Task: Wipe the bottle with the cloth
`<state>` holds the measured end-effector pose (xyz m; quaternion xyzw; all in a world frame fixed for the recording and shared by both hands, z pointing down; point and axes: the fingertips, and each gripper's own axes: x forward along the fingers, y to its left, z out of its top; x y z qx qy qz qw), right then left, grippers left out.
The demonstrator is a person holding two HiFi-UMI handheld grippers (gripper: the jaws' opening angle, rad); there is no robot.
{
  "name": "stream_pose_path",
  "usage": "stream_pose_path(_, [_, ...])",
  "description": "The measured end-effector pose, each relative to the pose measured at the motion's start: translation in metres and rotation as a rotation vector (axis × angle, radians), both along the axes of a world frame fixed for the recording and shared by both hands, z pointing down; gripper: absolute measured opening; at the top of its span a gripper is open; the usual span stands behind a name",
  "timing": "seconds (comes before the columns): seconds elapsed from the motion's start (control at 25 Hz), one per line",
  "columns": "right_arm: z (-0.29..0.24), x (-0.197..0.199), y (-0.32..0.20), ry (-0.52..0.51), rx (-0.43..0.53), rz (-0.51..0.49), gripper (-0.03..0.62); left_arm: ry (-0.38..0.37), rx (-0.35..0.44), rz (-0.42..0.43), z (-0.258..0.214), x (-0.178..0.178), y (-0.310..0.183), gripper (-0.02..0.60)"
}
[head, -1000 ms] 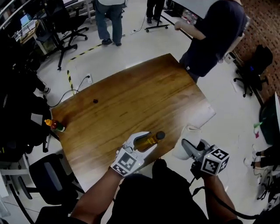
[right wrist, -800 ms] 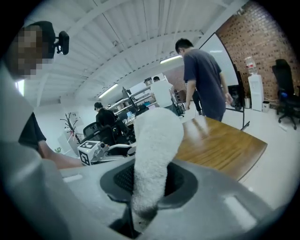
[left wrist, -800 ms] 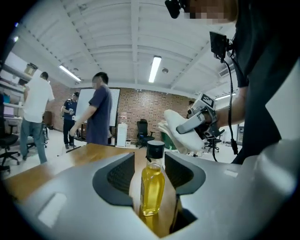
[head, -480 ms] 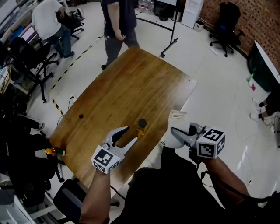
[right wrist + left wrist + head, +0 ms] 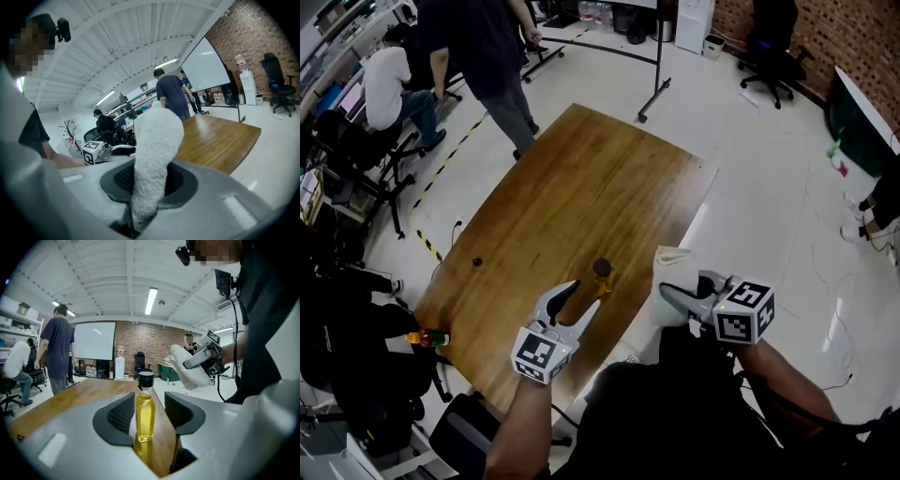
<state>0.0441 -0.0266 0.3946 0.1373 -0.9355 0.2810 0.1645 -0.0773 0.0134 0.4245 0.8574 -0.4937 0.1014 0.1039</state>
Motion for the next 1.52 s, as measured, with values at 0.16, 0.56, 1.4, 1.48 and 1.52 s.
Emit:
stream_pose_path(0.16, [-0.007,0.006,-0.009,0.000,0.016,-0.031,0.072,-0.008,0.029,-0.033,0.001,0.011,-0.003,0.222])
stream_pose_path(0.56, [-0.009,0.012,-0.038,0.007,0.017,-0.291,0.072,-0.032,0.026,-0.315,-0.018,0.025,0.007,0.214])
stream_pose_path(1.4, [-0.008,0.133,-0.031,-0.031,0.066,-0.714,0.072,0.188,-0.068,-1.119,-0.035,0.172,0.104,0.017])
stream_pose_path(1.48, [-0.013,0.136,-0.027,-0.038,0.086,-0.713,0.072,0.192,-0.045,-1.127,-0.043,0.172,0.110,0.017])
stream_pose_path(1.52, [-0.016,0.137,-0.027,-0.041,0.093,-0.704,0.072,0.194,-0.036,-1.127,-0.046,0.171,0.112,0.017])
